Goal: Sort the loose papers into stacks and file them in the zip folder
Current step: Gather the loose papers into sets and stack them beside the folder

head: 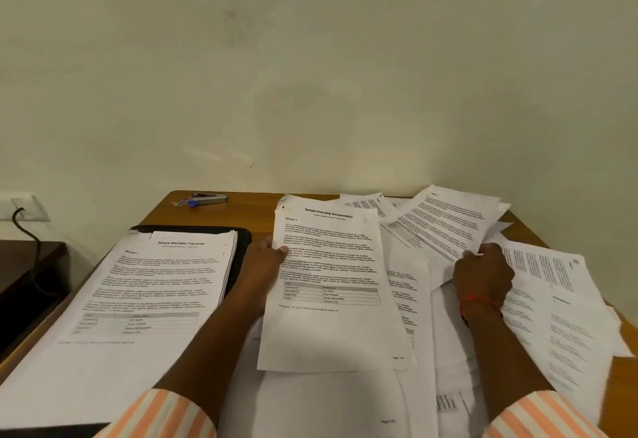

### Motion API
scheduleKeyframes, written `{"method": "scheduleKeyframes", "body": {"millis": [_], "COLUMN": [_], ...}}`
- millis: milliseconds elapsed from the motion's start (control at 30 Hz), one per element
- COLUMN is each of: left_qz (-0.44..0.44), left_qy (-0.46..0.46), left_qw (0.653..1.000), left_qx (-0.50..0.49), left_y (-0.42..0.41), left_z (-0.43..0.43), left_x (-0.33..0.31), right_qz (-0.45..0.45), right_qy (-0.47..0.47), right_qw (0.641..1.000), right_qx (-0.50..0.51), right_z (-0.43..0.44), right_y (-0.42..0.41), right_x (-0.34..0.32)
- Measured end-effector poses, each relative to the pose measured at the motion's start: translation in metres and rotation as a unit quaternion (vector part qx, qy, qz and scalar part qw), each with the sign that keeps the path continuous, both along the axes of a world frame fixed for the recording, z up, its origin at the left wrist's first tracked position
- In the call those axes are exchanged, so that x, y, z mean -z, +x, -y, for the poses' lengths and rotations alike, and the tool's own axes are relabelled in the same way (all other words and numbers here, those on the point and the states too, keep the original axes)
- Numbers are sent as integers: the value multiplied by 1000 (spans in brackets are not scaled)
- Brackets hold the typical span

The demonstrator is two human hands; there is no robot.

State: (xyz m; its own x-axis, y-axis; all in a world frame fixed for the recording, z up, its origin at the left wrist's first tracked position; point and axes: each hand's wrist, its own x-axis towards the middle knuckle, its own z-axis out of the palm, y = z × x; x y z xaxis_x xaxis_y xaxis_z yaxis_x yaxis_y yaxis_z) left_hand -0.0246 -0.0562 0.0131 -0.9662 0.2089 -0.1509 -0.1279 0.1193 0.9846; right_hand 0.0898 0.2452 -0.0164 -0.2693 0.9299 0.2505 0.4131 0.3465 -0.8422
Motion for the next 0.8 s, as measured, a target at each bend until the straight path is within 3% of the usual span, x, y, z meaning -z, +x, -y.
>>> {"method": "scheduleKeyframes", "body": {"millis": [133, 333, 500, 567, 633, 700, 800], "left_qz": [-4, -9, -8, -14, -17, -15, -12], "left_qy": [1, 0, -10, -16, -17, -13, 4], "left_qw": [1000, 1000, 1000, 1000, 1000, 1000, 1000], "left_qx": [2, 9, 16, 19, 18, 16, 13], "left_y": [1, 2, 1, 0, 0, -1, -2], "left_z": [0, 0, -1, 0, 0, -1, -1], "left_x": [-2, -6, -5, -4, -3, -2, -1], "right_qz": [-56, -358, -481, -456, -387, -290, -187], "right_qy": [47, 97, -30, -88, -101, -62, 16], "right_qw": [995, 920, 861, 873, 913, 954, 960], "right_qx": [66, 126, 164, 148, 85, -37, -207], "right_z": [-4, -12, -37, -46, -44, -22, 25], "right_y": [-1, 5, 10, 5, -3, -13, -21], "right_x": [-2, -18, -16, -9, -7, -8, -6]}}
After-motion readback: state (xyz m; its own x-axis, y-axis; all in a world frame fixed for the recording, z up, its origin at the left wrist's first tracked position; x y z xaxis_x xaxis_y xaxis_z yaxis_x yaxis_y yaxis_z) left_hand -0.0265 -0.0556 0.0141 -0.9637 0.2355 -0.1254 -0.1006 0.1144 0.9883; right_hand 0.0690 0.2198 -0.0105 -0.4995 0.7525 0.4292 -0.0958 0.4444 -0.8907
